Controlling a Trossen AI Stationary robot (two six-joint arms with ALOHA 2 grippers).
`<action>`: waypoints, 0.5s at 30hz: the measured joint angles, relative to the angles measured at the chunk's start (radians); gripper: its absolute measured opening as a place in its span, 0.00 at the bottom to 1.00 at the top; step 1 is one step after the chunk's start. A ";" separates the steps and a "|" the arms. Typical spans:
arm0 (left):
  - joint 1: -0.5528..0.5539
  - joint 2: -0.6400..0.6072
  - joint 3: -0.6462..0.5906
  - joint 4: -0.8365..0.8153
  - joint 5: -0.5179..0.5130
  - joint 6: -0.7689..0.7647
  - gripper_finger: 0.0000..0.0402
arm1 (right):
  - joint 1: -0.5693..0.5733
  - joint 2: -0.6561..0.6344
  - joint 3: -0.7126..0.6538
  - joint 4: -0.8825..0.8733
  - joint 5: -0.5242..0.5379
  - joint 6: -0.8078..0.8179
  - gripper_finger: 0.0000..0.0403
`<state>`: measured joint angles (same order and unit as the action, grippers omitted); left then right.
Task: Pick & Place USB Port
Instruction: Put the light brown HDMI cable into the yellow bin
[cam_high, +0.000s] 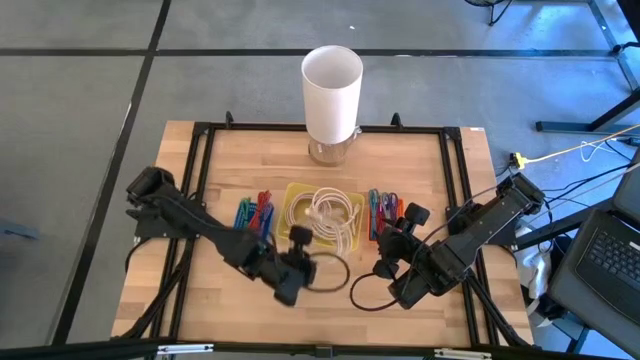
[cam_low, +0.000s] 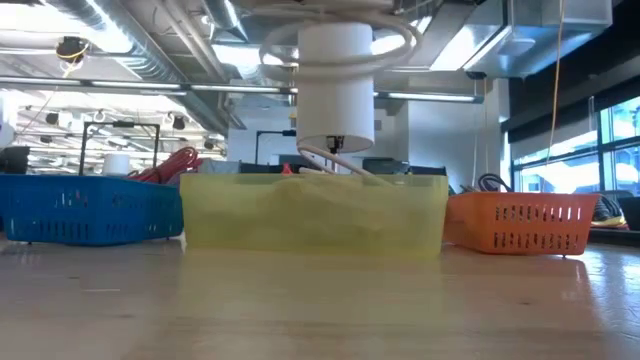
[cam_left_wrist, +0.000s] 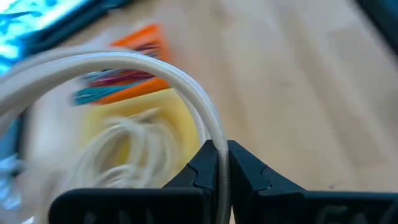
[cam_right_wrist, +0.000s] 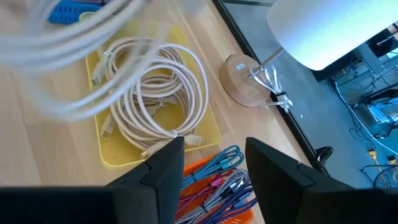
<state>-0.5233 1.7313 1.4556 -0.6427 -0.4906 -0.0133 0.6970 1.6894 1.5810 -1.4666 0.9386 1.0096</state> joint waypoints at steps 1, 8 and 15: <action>0.012 -0.012 0.000 -0.012 -0.026 -0.005 0.03 | 0.000 0.000 0.000 0.000 0.000 0.000 0.43; 0.123 -0.055 0.000 -0.100 0.013 -0.009 0.03 | 0.000 0.000 0.000 0.000 -0.009 0.001 0.43; 0.231 -0.064 0.000 -0.137 0.160 0.000 0.03 | 0.000 0.000 0.000 0.000 -0.024 0.001 0.43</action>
<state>-0.2923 1.6669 1.4559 -0.7798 -0.3308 -0.0137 0.6971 1.6894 1.5810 -1.4666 0.9150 1.0107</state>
